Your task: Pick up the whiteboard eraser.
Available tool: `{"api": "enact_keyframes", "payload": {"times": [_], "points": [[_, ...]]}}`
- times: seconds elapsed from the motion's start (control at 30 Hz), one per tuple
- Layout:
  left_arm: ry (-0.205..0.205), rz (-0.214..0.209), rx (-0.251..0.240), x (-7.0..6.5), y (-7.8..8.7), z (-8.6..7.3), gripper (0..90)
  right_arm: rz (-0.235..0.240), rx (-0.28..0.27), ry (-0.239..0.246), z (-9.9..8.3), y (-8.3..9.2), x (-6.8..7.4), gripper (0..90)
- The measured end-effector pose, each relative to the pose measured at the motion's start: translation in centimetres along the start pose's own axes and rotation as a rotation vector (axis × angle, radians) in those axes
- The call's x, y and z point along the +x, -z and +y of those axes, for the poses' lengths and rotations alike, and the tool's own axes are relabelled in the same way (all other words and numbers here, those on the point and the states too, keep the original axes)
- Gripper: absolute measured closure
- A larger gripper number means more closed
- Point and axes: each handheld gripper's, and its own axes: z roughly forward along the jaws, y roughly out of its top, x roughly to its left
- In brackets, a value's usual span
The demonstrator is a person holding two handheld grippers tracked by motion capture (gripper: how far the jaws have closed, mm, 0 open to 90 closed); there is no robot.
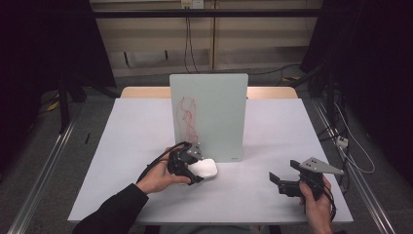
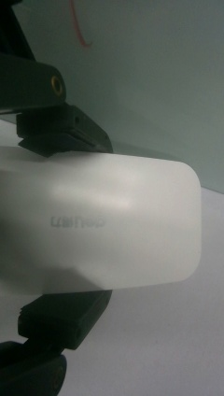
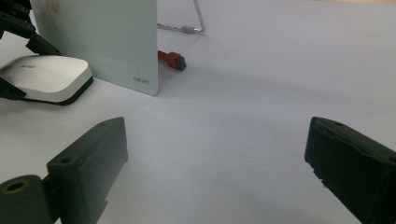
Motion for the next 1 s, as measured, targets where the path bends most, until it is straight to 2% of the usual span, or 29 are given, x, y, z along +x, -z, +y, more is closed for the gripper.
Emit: {"api": "enact_keyframes", "payload": {"times": [0.13, 0.27, 0.3, 0.37, 0.43, 0.53, 0.57, 0.67, 0.7, 0.8, 1.0], "points": [[-0.002, -0.005, 0.004, 0.0, 0.0, 0.0, 30.8, 0.001, 0.001, 0.001, 0.0, 0.0, 0.0, 5.8], [0.010, -0.018, -0.011, 0.0, 0.2, 0.0, 30.8, 0.002, 0.000, 0.000, 0.0, 0.0, 0.0, 5.8], [0.015, -0.018, -0.030, -0.1, 0.6, 0.0, 30.8, 0.002, -0.001, 0.000, 0.0, 0.0, 0.0, 5.8], [0.016, -0.012, -0.035, -0.1, 0.7, 0.0, 30.9, 0.002, 0.001, 0.000, 0.0, 0.0, 0.0, 5.8], [0.018, -0.026, -0.044, -0.1, 1.0, 0.0, 30.9, 0.002, 0.000, -0.001, 0.0, 0.0, 0.0, 5.8], [0.021, -0.014, -0.058, -0.2, 1.2, -0.1, 30.9, 0.002, 0.001, -0.002, 0.0, 0.0, 0.0, 5.8], [0.026, -0.024, -0.069, -0.2, 1.3, -0.1, 30.9, 0.001, -0.001, -0.008, 0.1, -0.1, 0.0, 5.8], [0.035, -0.012, -0.094, -0.2, 1.7, -0.2, 30.9, 0.001, -0.001, -0.009, 0.1, -0.1, 0.0, 5.8], [0.048, -0.020, -0.119, -0.2, 2.0, -0.4, 30.9, 0.001, 0.000, -0.012, 0.1, -0.2, 0.0, 5.8], [0.044, -0.021, -0.144, -0.2, 2.5, -0.6, 30.9, 0.001, -0.001, -0.020, 0.1, -0.3, -0.1, 5.8], [0.067, -0.001, -0.192, -0.3, 3.3, -0.8, 30.9, 0.006, 0.001, -0.012, 0.2, -0.4, 0.0, 5.9]]}}
